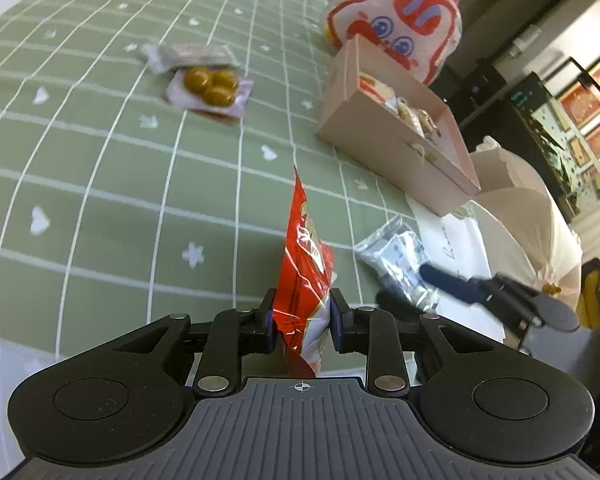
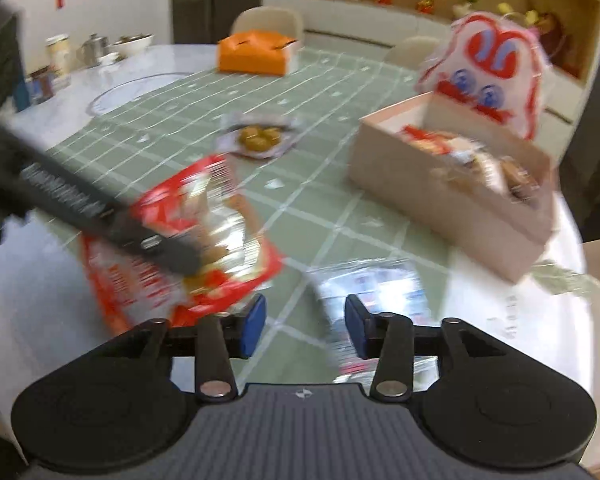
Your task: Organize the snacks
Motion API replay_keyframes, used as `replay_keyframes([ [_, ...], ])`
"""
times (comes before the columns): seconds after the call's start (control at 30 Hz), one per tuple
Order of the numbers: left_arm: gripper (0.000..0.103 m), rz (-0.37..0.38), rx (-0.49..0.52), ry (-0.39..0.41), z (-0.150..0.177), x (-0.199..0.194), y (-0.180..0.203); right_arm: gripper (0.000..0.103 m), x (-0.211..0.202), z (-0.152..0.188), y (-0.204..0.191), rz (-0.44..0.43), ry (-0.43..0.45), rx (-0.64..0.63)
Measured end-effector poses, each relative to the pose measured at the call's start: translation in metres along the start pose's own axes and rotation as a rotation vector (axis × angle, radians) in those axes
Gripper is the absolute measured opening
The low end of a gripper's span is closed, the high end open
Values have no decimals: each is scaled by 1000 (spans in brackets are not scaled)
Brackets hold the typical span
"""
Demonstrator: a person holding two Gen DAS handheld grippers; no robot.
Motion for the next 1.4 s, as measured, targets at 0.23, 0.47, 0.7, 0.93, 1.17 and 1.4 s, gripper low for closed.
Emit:
replay_keyframes([
  [0.23, 29, -29, 13, -11, 5, -3, 5, 58, 7, 0, 31, 87, -12, 43],
  [0.47, 30, -35, 12, -22, 9, -4, 8, 69, 13, 7, 50, 90, -31, 134],
  [0.7, 30, -34, 5, -26, 11, -7, 7, 71, 17, 11, 42, 60, -73, 145],
  [0.93, 30, -42, 18, -26, 11, -8, 8, 72, 23, 6, 41, 62, -66, 97],
  [1.17, 29, -50, 36, -5, 9, -9, 11, 58, 23, 4, 38, 45, -94, 77],
  [1.4, 29, 17, 87, 27, -5, -18, 36, 58, -9, -5, 54, 19, -71, 125],
])
Point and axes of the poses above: each gripper's, at about its wrist camera, not at the fingertips, and x roughly the way its jaws point, y to its right, z to its underside, the point moved 6 cm from there along x, roughly the way its jaws point, and after that the axes turned 7 degrees about y, right-handed, at the moved point
